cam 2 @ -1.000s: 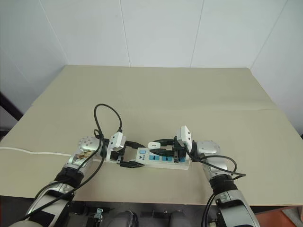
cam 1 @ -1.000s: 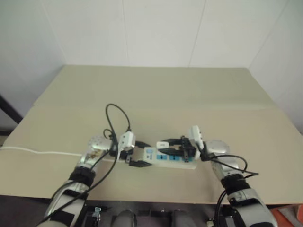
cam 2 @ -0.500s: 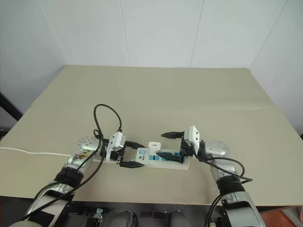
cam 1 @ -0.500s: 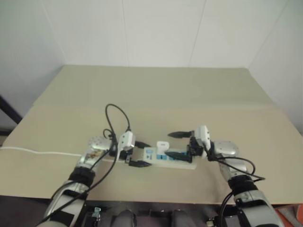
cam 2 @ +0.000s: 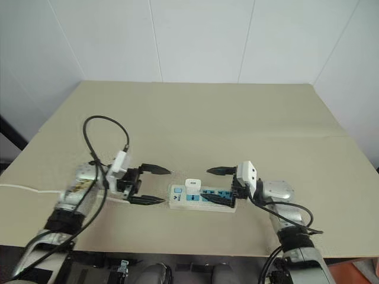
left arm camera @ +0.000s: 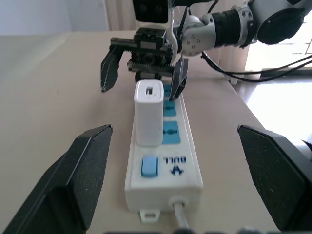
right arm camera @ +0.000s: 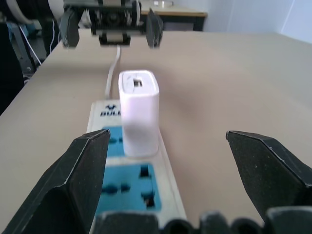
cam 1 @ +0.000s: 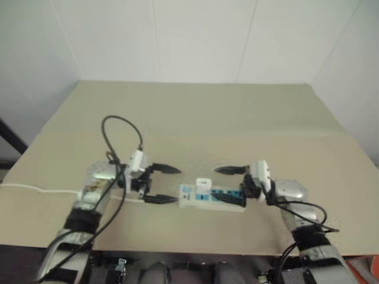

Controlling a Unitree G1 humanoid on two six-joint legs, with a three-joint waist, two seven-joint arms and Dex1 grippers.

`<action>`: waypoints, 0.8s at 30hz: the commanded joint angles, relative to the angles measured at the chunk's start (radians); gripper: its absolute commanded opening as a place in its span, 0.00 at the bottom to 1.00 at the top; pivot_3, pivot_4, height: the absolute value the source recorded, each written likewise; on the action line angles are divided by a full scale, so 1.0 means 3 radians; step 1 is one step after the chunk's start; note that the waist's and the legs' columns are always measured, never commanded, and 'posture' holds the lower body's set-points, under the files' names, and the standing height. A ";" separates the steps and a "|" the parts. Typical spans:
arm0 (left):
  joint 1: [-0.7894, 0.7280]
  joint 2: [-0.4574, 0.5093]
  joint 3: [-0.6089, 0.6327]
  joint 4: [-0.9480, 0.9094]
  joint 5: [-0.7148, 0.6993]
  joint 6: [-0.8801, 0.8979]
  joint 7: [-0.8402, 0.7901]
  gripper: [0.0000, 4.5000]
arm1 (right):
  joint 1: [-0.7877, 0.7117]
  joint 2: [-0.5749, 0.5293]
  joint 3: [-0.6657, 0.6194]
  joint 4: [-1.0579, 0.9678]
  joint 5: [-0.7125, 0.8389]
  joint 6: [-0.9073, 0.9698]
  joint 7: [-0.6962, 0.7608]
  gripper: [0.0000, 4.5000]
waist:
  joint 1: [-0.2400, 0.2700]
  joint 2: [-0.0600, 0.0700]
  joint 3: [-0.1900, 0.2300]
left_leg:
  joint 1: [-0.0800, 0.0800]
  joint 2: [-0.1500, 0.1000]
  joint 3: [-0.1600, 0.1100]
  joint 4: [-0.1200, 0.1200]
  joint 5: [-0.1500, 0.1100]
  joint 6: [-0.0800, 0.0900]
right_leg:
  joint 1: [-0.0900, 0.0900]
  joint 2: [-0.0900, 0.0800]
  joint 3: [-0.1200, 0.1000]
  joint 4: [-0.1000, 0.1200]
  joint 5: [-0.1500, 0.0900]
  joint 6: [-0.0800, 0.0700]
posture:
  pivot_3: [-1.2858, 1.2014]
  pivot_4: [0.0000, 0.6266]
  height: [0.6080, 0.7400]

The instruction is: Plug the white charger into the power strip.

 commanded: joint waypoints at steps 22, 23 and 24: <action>0.0228 0.0657 0.0152 0.0178 0.0057 -0.0190 -0.0104 1.00 | 0.1379 -0.2031 -0.1366 -0.1556 0.0171 0.0871 0.0246 1.00 | 0.0020 0.0011 0.0019 | -0.0012 0.0003 0.0004 -0.0004 0.0000 0.0000 | -0.0005 0.0000 -0.0001 -0.0012 -0.0002 -0.0001 | 0.52 0.24 1.00; 0.0196 0.0643 0.0147 0.0202 0.0067 -0.0187 -0.0106 1.00 | 0.1406 -0.2040 -0.1398 -0.1571 0.0165 0.0899 0.0233 1.00 | 0.0022 0.0010 0.0020 | -0.0012 0.0003 0.0004 -0.0004 0.0000 0.0000 | -0.0005 0.0000 -0.0002 -0.0012 -0.0002 -0.0001 | 0.52 0.24 1.00; 0.0174 0.0630 0.0141 0.0212 0.0078 -0.0181 -0.0103 1.00 | 0.1423 -0.2046 -0.1422 -0.1569 0.0160 0.0914 0.0230 1.00 | 0.0024 0.0009 0.0020 | -0.0012 0.0003 0.0004 -0.0004 0.0000 0.0000 | -0.0005 0.0000 -0.0002 -0.0012 -0.0002 -0.0001 | 0.52 0.24 1.00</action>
